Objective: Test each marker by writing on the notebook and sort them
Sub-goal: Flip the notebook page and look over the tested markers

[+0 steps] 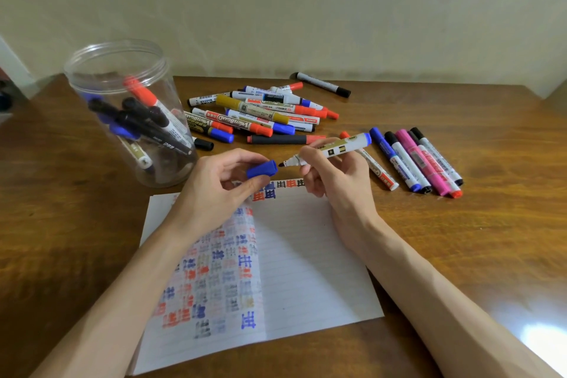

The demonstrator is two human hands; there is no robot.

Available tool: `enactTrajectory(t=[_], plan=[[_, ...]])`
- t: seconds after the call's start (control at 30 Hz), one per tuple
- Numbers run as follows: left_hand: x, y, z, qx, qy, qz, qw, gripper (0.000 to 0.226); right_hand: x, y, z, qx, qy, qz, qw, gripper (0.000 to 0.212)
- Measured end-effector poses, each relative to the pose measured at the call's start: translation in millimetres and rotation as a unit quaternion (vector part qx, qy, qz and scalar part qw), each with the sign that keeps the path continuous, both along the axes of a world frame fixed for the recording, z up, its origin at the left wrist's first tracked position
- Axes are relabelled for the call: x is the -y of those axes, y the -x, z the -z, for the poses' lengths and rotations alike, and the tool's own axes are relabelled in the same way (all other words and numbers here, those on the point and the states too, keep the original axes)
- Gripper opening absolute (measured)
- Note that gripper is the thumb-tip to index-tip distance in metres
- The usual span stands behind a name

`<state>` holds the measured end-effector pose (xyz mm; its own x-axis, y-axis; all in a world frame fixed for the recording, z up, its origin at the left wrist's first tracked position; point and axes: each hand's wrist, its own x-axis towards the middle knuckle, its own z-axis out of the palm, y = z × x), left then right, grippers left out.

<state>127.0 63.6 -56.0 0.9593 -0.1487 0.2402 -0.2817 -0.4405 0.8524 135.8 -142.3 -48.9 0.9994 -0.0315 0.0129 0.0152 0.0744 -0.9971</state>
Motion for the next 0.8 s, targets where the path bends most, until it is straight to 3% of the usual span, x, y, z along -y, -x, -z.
enactTrajectory(t=[0.3,0.47,0.57,0.7,0.8], plan=[[4.0,4.1,-3.6,0.022,-0.025,0.004,0.999,0.030,-3.1,4.3,1.5,0.040,0.040,-0.052,0.997,0.021],[4.2,6.1,-3.8,0.017,-0.017,0.004,1.000,0.026,1.7,5.6,-1.5,0.034,0.061,-0.095,0.993,0.022],[3.7,5.4,-4.0,0.012,-0.002,-0.005,1.000,0.025,7.4,0.9,-7.4,0.005,0.060,-0.121,0.991,0.034],[1.1,4.0,-4.4,0.007,-0.001,-0.014,1.000,0.025,14.3,-5.1,-14.9,-0.077,-0.052,-0.059,0.994,0.060],[1.6,5.1,-3.9,0.013,-0.025,-0.008,1.000,0.028,17.7,-9.3,-10.6,-0.039,-0.004,-0.036,0.999,0.060]])
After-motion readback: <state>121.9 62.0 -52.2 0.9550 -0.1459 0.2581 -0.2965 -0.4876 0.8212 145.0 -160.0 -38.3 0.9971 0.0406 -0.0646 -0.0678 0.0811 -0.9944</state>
